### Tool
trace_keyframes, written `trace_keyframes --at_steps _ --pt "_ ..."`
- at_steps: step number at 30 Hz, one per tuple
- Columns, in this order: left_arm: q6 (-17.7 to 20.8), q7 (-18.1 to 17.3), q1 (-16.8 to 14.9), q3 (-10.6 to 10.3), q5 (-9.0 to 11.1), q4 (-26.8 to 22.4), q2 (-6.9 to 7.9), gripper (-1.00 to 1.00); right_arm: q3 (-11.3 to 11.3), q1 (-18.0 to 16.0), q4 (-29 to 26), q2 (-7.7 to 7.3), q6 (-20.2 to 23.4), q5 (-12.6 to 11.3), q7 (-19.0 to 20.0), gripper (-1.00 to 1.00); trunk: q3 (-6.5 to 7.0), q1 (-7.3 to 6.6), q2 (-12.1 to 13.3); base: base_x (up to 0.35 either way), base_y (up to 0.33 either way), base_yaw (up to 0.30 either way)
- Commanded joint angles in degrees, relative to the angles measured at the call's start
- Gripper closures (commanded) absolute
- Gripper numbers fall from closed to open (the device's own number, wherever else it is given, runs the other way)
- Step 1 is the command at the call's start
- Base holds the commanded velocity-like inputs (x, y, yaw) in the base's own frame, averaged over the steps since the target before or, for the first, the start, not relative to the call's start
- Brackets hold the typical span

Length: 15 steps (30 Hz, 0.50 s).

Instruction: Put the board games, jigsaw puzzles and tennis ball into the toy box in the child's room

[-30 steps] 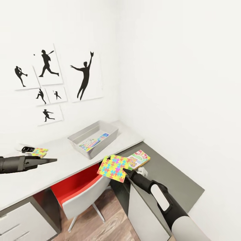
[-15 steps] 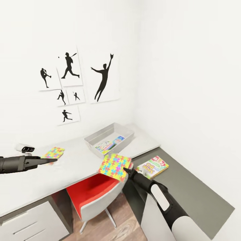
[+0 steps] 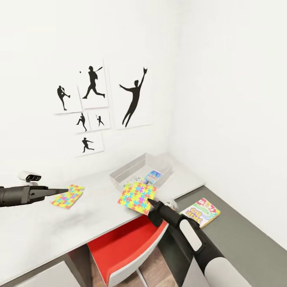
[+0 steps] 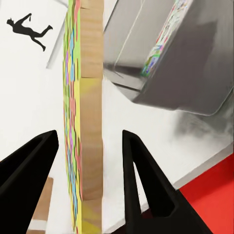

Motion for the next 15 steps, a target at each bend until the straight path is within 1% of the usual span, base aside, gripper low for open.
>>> trace_keyframes --at_steps 1,6,9,15 --pt "0.61 -0.2 -0.04 -0.02 0.03 0.0 0.03 -1.0 -0.04 -0.05 -0.03 0.01 0.35 -0.49 -0.02 1.0 -0.06 0.07 -0.12 0.272 0.217 0.096" --pt "0.6 -0.2 -0.04 -0.02 0.03 0.01 0.03 -1.0 -0.02 -0.05 -0.04 0.01 0.35 -0.49 -0.01 1.0 0.04 0.07 -0.12 0.268 0.179 0.033" --pt "0.6 -0.2 -0.04 -0.02 0.03 0.01 0.03 -1.0 -0.09 -0.05 -0.03 0.01 0.35 -0.49 -0.01 1.0 0.05 0.07 -0.12 0.195 0.048 0.005" --pt "0.6 -0.2 -0.04 -0.02 0.03 0.01 0.0 -1.0 -0.03 -0.05 -0.04 0.01 0.35 -0.49 -0.02 1.0 0.05 0.07 -0.12 0.127 0.01 0.001"
